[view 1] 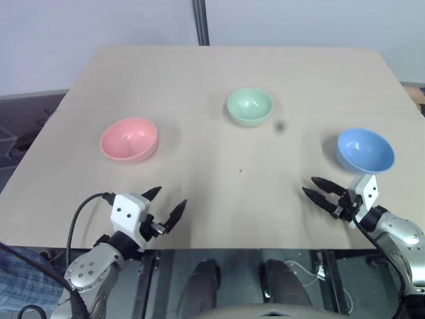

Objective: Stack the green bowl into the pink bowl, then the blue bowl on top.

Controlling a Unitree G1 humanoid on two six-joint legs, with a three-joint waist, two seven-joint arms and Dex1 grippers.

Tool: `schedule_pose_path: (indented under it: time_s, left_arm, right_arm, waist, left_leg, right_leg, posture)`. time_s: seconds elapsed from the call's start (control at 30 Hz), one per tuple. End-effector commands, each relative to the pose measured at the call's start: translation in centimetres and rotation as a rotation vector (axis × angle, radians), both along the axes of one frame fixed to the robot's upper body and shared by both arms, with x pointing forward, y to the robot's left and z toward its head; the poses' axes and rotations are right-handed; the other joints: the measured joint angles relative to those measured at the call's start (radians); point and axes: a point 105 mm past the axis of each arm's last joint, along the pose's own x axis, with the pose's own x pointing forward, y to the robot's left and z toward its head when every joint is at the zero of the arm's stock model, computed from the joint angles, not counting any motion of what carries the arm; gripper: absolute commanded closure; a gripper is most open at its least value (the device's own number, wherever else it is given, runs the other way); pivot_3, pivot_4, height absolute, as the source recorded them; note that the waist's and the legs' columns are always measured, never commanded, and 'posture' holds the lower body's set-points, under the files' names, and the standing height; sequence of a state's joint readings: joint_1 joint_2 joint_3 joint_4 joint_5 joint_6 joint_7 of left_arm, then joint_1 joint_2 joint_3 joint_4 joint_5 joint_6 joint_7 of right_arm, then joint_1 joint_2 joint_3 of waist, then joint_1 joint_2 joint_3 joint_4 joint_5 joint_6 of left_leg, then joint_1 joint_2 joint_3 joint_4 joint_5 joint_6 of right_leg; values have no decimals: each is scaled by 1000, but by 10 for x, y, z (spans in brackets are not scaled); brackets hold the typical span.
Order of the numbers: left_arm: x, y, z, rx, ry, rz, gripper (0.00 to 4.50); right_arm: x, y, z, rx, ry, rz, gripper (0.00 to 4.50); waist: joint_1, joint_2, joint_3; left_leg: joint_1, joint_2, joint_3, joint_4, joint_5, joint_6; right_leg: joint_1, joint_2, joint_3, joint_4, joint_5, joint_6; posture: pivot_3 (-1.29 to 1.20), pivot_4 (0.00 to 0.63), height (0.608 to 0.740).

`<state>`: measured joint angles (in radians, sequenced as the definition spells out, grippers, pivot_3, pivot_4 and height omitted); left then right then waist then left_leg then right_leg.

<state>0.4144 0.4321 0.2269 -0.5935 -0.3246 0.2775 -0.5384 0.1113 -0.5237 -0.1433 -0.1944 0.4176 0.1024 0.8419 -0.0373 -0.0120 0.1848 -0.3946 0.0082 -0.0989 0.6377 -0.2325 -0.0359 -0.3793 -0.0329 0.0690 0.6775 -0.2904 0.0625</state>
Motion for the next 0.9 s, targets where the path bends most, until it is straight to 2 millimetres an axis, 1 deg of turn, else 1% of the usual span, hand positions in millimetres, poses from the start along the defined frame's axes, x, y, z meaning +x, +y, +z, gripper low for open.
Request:
schedule_pose_path:
  time_s: [0.03, 0.23, 0.67, 0.87, 0.9]
  left_arm:
    - [3, 4, 9, 9, -40, 6, 460]
    - [5, 7, 12, -4, -43, 5, 460]
    - [5, 5, 13, 2, -37, -3, 460]
    - [5, 4, 14, -9, -31, -3, 460]
    - [5, 3, 15, -15, -35, -10, 460]
  right_arm:
    - [1, -1, 10, 1, -51, 1, 2580]
    - [3, 1, 14, 9, -60, 7, 2580]
    - [1, 3, 14, 6, -60, 20, 2580]
    - [3, 3, 10, 38, 0, -7, 2580]
    - [5, 2, 11, 47, 8, -18, 2144]
  waist:
    - [0, 0, 0]
    - [0, 0, 0]
    - [0, 0, 0]
    - [0, 0, 0]
    - [0, 0, 0]
  left_leg:
    - [0, 0, 0, 0, 0, 0]
    - [0, 0, 0, 0, 0, 0]
    - [0, 0, 0, 0, 0, 0]
    - [0, 0, 0, 0, 0, 0]
    - [0, 0, 0, 0, 0, 0]
  right_leg:
    - [0, 0, 0, 0, 0, 0]
    - [0, 0, 0, 0, 0, 0]
    - [0, 0, 0, 0, 0, 0]
    - [0, 0, 0, 0, 0, 0]
    - [0, 0, 0, 0, 0, 0]
  posture:
    - [0, 150, 740]
    - [0, 150, 740]
    - [0, 150, 740]
    - [0, 150, 740]
    - [0, 150, 740]
